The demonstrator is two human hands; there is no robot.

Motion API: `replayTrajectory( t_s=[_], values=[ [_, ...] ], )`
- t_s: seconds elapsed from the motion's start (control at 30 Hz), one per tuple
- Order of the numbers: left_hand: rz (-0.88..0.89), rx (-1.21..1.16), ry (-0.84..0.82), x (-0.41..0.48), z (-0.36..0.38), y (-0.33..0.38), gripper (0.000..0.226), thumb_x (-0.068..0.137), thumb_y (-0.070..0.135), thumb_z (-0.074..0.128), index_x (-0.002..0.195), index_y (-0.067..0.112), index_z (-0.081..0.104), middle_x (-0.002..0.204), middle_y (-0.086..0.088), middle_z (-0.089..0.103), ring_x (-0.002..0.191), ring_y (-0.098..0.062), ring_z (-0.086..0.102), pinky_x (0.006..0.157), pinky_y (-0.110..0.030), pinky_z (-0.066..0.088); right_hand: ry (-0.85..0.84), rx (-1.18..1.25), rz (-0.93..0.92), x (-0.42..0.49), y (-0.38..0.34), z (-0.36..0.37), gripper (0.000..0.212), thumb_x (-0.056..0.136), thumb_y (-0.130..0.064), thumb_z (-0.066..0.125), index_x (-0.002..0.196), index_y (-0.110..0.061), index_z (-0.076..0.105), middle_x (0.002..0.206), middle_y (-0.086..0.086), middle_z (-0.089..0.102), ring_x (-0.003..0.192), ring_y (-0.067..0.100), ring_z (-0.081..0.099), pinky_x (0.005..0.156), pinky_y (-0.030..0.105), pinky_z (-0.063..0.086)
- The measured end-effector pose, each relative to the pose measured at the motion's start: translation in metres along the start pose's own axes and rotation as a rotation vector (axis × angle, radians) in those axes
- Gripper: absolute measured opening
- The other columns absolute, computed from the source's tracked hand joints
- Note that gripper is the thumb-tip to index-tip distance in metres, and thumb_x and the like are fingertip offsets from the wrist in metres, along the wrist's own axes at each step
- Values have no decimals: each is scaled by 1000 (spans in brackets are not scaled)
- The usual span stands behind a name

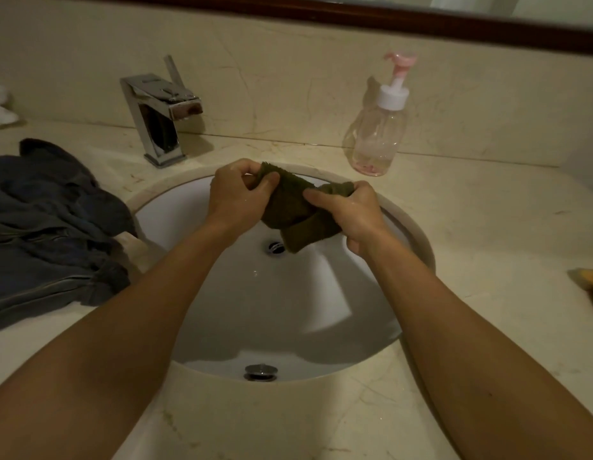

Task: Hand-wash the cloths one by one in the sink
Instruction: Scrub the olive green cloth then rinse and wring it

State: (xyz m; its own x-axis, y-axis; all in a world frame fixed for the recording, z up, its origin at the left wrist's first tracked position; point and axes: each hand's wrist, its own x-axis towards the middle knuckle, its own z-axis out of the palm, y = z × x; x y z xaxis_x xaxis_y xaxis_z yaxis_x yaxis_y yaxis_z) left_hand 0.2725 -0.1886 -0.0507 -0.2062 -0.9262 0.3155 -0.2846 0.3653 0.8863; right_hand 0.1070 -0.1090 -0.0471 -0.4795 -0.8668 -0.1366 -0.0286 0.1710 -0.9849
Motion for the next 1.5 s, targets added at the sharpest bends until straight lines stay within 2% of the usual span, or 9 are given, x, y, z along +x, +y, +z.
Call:
replayTrajectory(
  t_s=[0.2,0.27,0.47,0.67,0.83,1.13,1.23,1.37,1.5],
  values=[
    [-21,20,132,8,-10,-8,6,97,24,65,97,18,63,84,2,65,82,-9,63,68,-24,51,-43,-295,-61,8,5,-5,10,94,-15,68,94,-8,60,95,12,66,96,32,70,89,55,59],
    [-27,30,172,10,-16,-11,9,97,24,64,98,15,63,87,-1,65,83,-11,62,68,-24,50,-22,-314,-10,8,5,-10,15,96,-14,56,90,-4,66,88,15,64,93,37,70,89,59,59],
    [-26,79,157,12,-30,-18,15,96,24,65,84,19,57,70,3,55,69,-10,54,68,-28,49,183,223,132,13,-5,-23,23,89,-2,42,89,-4,65,81,17,66,78,30,67,67,38,55],
    [-47,60,159,9,-41,-13,25,93,23,70,72,25,56,61,7,50,55,1,48,61,-19,44,12,201,121,9,0,-28,12,99,-15,55,96,-11,66,69,6,64,69,22,66,72,36,57],
    [-69,23,208,10,-53,-13,17,88,28,75,78,25,62,69,4,62,68,-6,60,67,-22,51,-104,-9,-31,-1,1,-37,24,92,-21,77,115,-17,74,102,6,75,90,18,73,75,30,60],
    [15,187,224,6,-52,-7,32,87,29,76,106,18,53,74,4,53,62,-4,49,55,-21,40,159,-796,-272,-3,6,-27,27,105,-25,41,102,-14,65,93,8,64,86,24,60,73,34,42],
    [36,193,195,5,-54,-9,27,92,27,72,109,17,54,72,6,51,60,-3,47,55,-21,39,136,-606,-139,1,6,-30,25,101,-25,44,85,-16,60,85,7,57,80,23,56,69,35,42],
    [-7,81,170,8,-62,-14,12,97,23,64,107,18,60,74,6,54,65,-3,50,62,-24,45,247,137,72,5,-2,-38,14,94,-14,52,92,-10,66,84,8,60,78,22,57,61,33,43],
    [-53,8,102,11,-70,-17,3,99,26,62,97,25,64,94,2,62,85,-8,58,75,-29,51,277,196,-56,7,-3,-41,21,93,-9,57,106,-15,74,97,8,68,86,21,62,61,29,48]
  ],
)
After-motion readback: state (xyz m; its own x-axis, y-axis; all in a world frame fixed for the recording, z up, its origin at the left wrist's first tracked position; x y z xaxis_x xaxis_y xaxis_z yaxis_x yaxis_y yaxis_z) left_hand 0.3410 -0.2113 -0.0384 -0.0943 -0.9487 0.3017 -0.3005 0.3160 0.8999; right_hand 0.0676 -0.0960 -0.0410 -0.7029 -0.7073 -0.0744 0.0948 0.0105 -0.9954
